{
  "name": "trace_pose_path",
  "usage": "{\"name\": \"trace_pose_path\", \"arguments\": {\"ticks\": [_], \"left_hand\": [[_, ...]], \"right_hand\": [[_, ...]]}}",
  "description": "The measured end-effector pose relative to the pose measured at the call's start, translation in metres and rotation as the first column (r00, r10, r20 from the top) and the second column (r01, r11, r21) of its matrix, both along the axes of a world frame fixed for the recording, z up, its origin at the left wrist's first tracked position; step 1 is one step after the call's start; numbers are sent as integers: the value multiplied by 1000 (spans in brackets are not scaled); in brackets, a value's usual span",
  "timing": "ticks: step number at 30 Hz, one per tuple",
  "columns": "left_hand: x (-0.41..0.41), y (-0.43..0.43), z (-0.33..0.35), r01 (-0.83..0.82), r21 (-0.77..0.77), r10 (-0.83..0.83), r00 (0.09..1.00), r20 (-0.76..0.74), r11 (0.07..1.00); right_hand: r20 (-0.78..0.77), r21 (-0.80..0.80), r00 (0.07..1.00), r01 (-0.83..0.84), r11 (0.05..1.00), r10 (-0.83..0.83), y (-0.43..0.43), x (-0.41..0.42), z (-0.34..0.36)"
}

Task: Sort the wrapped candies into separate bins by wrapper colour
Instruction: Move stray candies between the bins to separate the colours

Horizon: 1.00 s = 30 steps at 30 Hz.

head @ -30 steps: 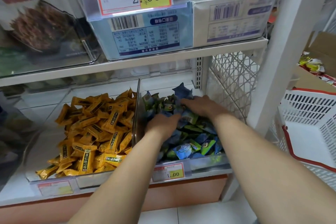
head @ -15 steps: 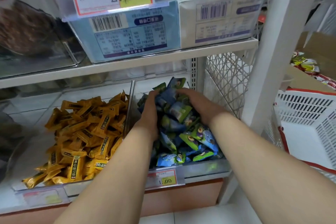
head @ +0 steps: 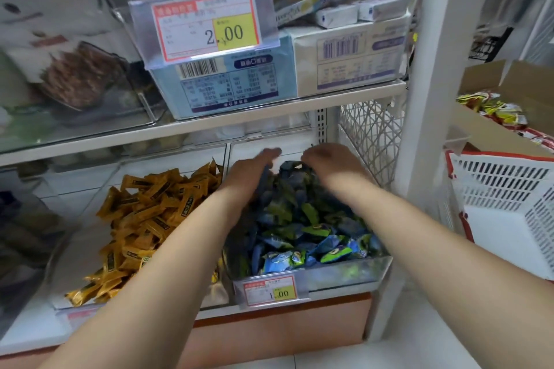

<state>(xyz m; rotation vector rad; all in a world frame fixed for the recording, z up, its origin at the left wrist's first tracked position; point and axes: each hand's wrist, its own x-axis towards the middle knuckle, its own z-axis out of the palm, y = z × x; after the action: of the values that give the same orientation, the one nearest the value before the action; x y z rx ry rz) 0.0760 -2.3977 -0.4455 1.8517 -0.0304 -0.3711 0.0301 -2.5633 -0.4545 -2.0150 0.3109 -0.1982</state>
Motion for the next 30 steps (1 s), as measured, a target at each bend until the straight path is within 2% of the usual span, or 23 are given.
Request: {"name": "trace_pose_path", "arguments": {"ticks": [2, 4, 7, 11, 14, 18, 25, 28, 30], "left_hand": [[1, 5, -5, 48, 346, -109, 982, 157, 937], [-1, 4, -8, 116, 490, -241, 949, 201, 864], [2, -14, -16, 108, 620, -368, 877, 309, 778], [21, -55, -25, 176, 614, -489, 782, 387, 769], [41, -86, -38, 242, 736, -639, 699, 320, 633], [63, -108, -61, 305, 837, -710, 691, 134, 455], [76, -74, -52, 218, 963, -849, 528, 23, 162], [76, -65, -40, 210, 978, -837, 537, -105, 12], [78, -71, -38, 257, 966, -780, 605, -158, 4]], "right_hand": [[-8, -315, 994, -107, 943, 110, -1, -28, -11], [-105, -511, 966, -256, 821, 236, -3, -56, -25], [-188, -754, 961, -274, 598, 204, -2, -83, -47], [-201, -798, 970, -245, 551, 140, 10, -92, -60], [-196, -789, 970, -243, 564, 145, 8, -91, -63], [-194, -781, 967, -253, 571, 163, 7, -89, -66], [-165, -785, 970, -239, 571, 179, 6, -86, -67], [-158, -776, 972, -232, 587, 176, 7, -86, -66], [-165, -771, 971, -235, 592, 171, 8, -87, -65]]}}
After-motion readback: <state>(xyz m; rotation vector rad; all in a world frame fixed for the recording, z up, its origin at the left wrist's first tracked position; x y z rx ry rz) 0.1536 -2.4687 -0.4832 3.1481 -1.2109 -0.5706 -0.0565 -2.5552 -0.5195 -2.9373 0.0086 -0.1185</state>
